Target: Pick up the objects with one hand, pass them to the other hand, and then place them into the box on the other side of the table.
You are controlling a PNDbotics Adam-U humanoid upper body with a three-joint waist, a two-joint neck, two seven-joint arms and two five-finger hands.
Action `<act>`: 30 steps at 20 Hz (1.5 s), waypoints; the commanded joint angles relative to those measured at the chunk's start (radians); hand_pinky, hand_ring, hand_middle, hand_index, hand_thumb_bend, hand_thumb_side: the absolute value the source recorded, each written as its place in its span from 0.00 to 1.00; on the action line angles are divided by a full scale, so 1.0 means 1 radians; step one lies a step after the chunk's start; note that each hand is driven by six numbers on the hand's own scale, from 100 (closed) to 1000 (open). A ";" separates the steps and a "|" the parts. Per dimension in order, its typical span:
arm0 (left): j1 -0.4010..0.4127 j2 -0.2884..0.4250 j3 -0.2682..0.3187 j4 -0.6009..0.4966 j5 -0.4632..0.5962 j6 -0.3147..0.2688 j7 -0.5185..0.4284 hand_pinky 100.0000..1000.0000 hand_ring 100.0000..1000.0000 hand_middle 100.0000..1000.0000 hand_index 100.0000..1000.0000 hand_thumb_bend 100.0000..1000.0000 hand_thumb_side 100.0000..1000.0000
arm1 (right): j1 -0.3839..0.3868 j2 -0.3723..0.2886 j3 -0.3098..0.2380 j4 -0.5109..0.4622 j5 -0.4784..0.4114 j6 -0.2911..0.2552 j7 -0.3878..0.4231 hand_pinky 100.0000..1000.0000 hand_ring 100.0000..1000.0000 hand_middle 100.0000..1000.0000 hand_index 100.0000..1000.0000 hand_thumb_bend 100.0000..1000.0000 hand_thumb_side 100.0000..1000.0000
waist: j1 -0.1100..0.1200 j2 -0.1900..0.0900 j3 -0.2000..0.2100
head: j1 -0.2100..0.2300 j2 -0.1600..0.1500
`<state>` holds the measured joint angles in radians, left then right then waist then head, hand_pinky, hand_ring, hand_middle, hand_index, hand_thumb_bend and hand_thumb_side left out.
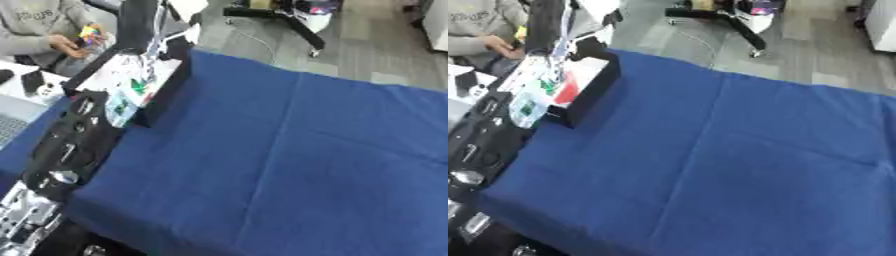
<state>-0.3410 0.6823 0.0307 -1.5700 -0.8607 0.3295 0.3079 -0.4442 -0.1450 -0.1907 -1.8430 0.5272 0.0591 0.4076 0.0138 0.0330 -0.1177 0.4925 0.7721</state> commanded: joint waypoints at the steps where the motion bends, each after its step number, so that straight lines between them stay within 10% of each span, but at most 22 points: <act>1: -0.037 0.095 0.020 0.106 -0.081 0.013 -0.096 0.65 0.47 0.44 0.61 0.03 0.00 | 0.002 -0.002 -0.016 -0.032 -0.014 0.012 -0.001 0.74 0.64 0.69 0.75 0.00 0.47 | 0.014 -0.026 -0.004 | -0.018 -0.002; 10: -0.146 0.148 0.030 0.441 -0.234 0.027 -0.305 0.66 0.49 0.46 0.63 0.09 0.00 | 0.020 0.003 -0.022 -0.036 -0.020 0.017 0.005 0.74 0.64 0.69 0.75 0.00 0.50 | 0.016 -0.025 -0.021 | -0.093 -0.002; 12: -0.173 0.145 0.036 0.535 -0.231 0.032 -0.373 0.70 0.55 0.54 0.69 0.21 0.07 | 0.021 0.005 -0.022 -0.035 -0.021 0.017 0.007 0.74 0.64 0.69 0.75 0.00 0.50 | 0.017 -0.025 -0.026 | -0.100 -0.002; 16: -0.211 0.148 0.049 0.663 -0.181 0.040 -0.509 0.81 0.73 0.74 0.92 0.80 0.44 | 0.028 0.008 -0.021 -0.028 -0.025 0.014 0.014 0.74 0.64 0.69 0.75 0.00 0.52 | 0.015 -0.024 -0.035 | -0.101 -0.002; 19: -0.216 0.158 0.059 0.674 -0.207 0.078 -0.546 0.84 0.79 0.82 0.97 0.99 0.55 | 0.029 0.007 -0.023 -0.025 -0.024 0.014 0.014 0.74 0.64 0.69 0.75 0.00 0.52 | 0.017 -0.024 -0.036 | -0.103 -0.002; 30: -0.144 0.128 0.172 0.306 -0.046 0.186 -0.295 0.85 0.75 0.78 0.90 0.84 0.58 | 0.041 0.008 -0.031 -0.026 -0.024 0.017 0.013 0.74 0.64 0.69 0.75 0.00 0.53 | 0.016 -0.025 -0.028 | -0.145 -0.002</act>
<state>-0.4749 0.7855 0.1755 -1.1902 -0.9487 0.5068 -0.0289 -0.3940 -0.1282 -0.2146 -1.8549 0.5060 0.0758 0.4201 0.0205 0.0330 -0.1460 0.3553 0.7722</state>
